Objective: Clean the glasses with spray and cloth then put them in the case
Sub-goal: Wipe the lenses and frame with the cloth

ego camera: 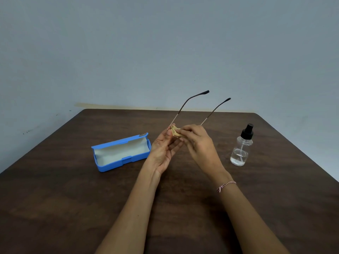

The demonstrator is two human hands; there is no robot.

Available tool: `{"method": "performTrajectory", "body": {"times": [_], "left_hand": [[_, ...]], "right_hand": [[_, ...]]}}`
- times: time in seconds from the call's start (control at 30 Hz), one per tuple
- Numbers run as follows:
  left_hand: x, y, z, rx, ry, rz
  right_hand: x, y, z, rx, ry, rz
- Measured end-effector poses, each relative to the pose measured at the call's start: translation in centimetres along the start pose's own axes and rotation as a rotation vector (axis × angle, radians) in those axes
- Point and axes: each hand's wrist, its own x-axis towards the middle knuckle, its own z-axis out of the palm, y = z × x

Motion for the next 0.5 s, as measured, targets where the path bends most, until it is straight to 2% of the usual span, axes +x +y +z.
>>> {"method": "performTrajectory", "body": {"times": [0.3, 0.5], "left_hand": [[0.25, 0.25, -0.21, 0.052, -0.027, 0.099], [0.28, -0.28, -0.09, 0.145, -0.057, 0.101]], "right_hand": [[0.12, -0.21, -0.15, 0.101, 0.001, 0.029], [0.13, -0.79, 0.15, 0.146, 0.046, 0.073]]}}
